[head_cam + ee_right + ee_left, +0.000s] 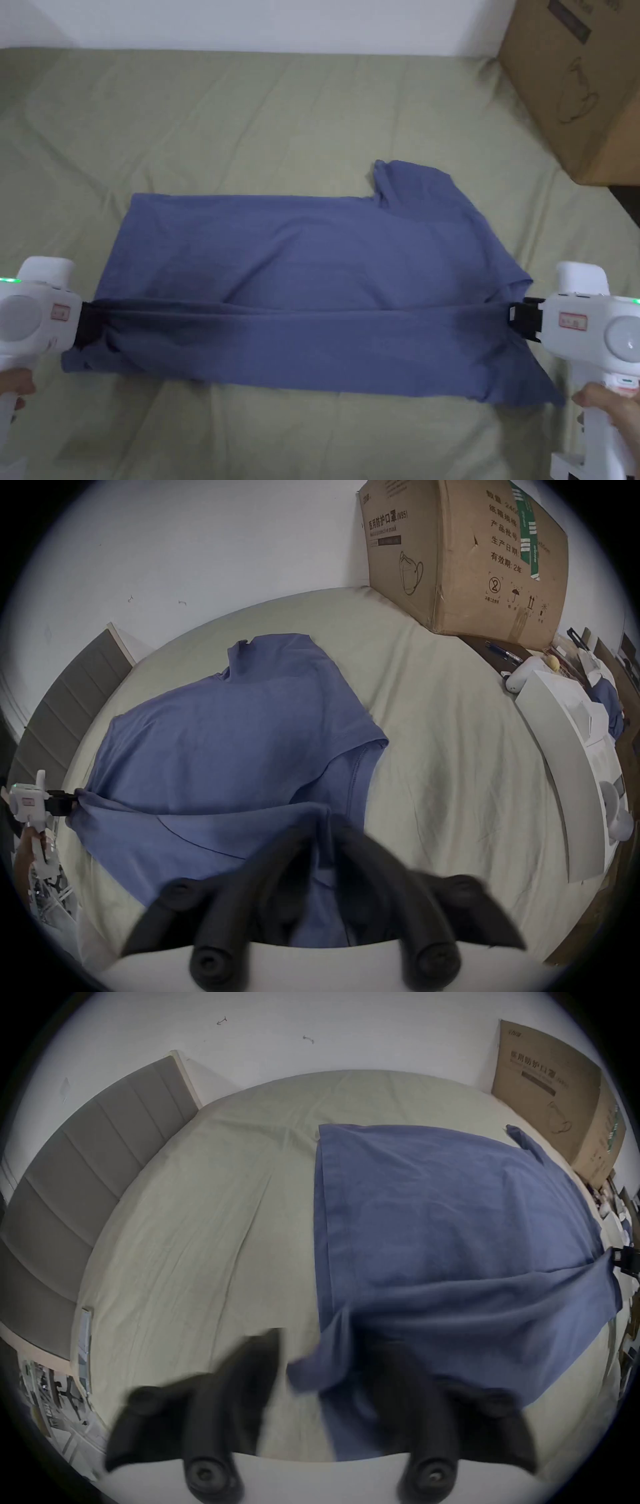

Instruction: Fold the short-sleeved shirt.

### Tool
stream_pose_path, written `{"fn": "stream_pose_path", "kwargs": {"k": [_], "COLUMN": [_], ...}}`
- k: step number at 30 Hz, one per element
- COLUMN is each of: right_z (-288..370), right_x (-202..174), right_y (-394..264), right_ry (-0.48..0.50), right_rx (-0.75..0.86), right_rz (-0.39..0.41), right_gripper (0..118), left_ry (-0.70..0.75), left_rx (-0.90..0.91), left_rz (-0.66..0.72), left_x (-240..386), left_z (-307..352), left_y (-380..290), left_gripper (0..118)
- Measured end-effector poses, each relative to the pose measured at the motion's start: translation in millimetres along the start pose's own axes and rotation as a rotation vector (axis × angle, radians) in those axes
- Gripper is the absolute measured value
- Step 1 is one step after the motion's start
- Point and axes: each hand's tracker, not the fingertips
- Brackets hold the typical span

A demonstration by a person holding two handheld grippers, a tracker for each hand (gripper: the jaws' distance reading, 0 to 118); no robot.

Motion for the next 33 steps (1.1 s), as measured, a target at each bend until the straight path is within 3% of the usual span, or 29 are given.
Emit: {"fn": "stream_pose_path", "kwargs": {"k": [1,2,3,6,8,9,10,11,12,15,16,17,19,22,27,28,29,31,32,33], "right_z": [3.2,7.9,13.0,37.0,54.1,63.1,70.4,77.9,82.0,90.4,90.4,92.9,96.6,96.5,95.6,94.2,92.8,90.2,88.2,87.4], "right_x": [1.0,2.0,1.4,-2.6,-7.7,-10.0,-11.9,-14.5,-17.0,-22.0,-22.3,-23.0,-25.8,-31.3,-27.8,-27.0,-27.2,-29.6,-30.2,-31.1], "right_y": [0.3,0.0,-0.2,-2.2,-6.6,-11.1,-15.2,-20.5,-27.2,-49.3,-55.7,-63.0,-72.1,-78.6,-75.1,-74.2,-73.7,-73.4,-74.1,-74.9], "right_ry": [0.010,0.038,0.049,0.045,0.041,0.049,0.067,0.080,0.083,0.111,0.135,0.147,0.163,0.108,0.135,0.133,0.134,0.130,0.130,0.132], "right_rx": [0.006,0.022,0.028,0.076,0.096,0.109,0.124,0.129,0.136,0.131,0.108,0.104,0.087,0.069,0.060,0.059,0.058,0.050,0.046,0.041], "right_rz": [-0.010,-0.032,-0.037,-0.009,0.026,0.024,0.020,0.014,0.012,0.005,-0.018,-0.037,-0.030,0.056,0.003,-0.002,-0.004,0.003,0.006,0.009], "right_gripper": [69,94,103,100,92,79,51,31,18,13,4,0,0,0,0,0,0,0,0,0], "left_ry": [-0.002,0.013,0.016,-0.080,-0.091,-0.087,-0.085,-0.088,-0.093,-0.100,-0.094,-0.069,-0.062,-0.075,-0.105,-0.100,-0.094,-0.095,-0.093,-0.095], "left_rx": [-0.011,-0.030,-0.036,0.028,0.036,0.036,0.035,0.039,0.048,0.030,0.024,0.017,-0.012,-0.010,0.063,0.077,0.084,0.051,0.030,0.038], "left_rz": [0.008,0.031,0.073,0.158,0.172,0.172,0.170,0.168,0.170,0.187,0.186,0.190,0.200,0.210,0.231,0.230,0.219,0.205,0.202,0.201], "left_x": [-5.1,-8.9,-19.3,-35.2,-29.8,-29.1,-27.9,-24.5,-23.0,-16.8,-14.2,-12.4,-15.9,-13.3,-15.0,-14.7,-14.1,-14.2,-12.2,-10.5], "left_z": [1.2,3.1,6.6,33.3,56.9,64.6,70.2,73.8,79.1,81.2,78.9,77.3,67.4,68.7,76.1,75.2,71.6,62.3,55.3,50.4], "left_y": [0.4,0.5,-3.5,-15.9,-31.6,-40.3,-47.9,-59.2,-70.6,-96.9,-105.0,-114.2,-124.8,-132.0,-109.7,-103.9,-96.2,-83.0,-76.2,-72.4], "left_gripper": [98,110,112,112,112,111,103,89,67,41,13,4,0,0,0,4,19,75,86,89]}}
